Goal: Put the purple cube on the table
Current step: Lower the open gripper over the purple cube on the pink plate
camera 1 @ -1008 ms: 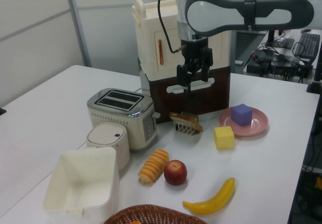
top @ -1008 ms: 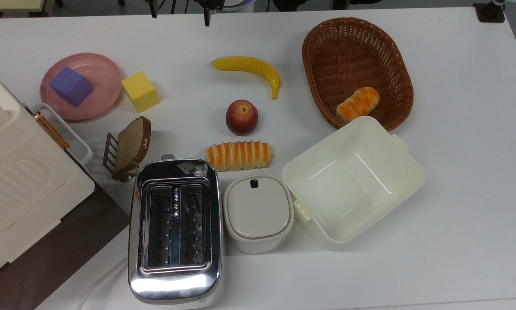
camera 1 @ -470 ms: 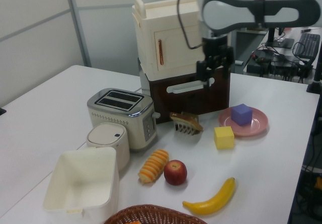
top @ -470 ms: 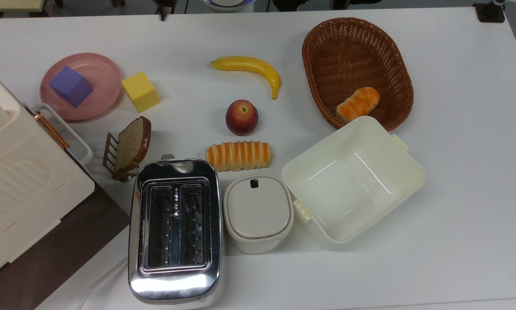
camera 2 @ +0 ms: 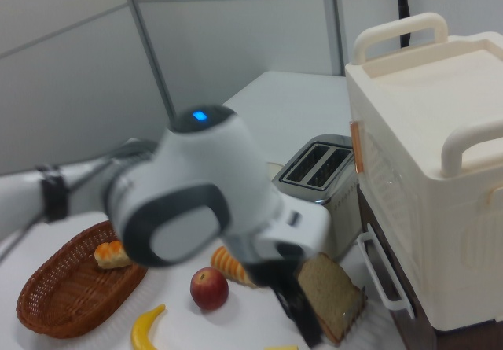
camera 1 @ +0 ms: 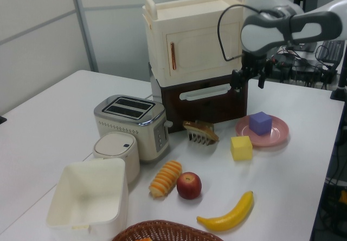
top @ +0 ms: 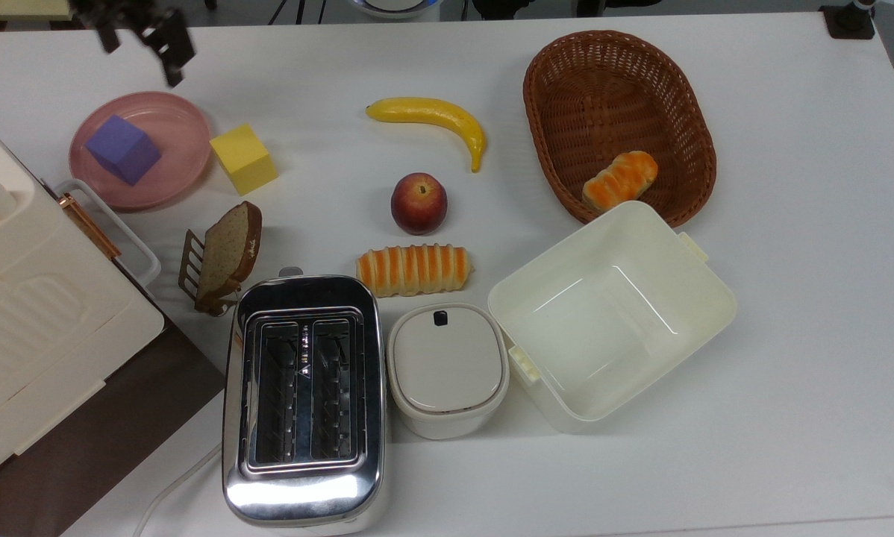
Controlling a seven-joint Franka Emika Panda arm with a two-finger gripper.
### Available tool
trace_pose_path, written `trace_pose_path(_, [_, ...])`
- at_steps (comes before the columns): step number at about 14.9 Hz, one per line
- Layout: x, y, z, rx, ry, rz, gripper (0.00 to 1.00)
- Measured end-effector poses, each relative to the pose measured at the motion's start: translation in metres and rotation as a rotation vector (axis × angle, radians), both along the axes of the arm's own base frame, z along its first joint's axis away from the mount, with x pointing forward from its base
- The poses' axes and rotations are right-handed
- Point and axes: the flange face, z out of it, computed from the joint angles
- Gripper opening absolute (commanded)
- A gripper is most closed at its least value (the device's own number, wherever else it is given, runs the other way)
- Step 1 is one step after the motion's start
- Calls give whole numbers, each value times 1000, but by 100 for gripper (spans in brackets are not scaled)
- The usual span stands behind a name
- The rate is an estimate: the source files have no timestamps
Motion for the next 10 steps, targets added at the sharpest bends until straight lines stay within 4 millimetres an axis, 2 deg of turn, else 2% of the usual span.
trace_pose_path(4, [4, -46, -47, -41, 24, -36, 100])
trace_pose_path(6, [6, -54, -65, -46, 46, -35, 100])
trace_pose_path(10, [5, -62, -79, -38, 62, -48, 100])
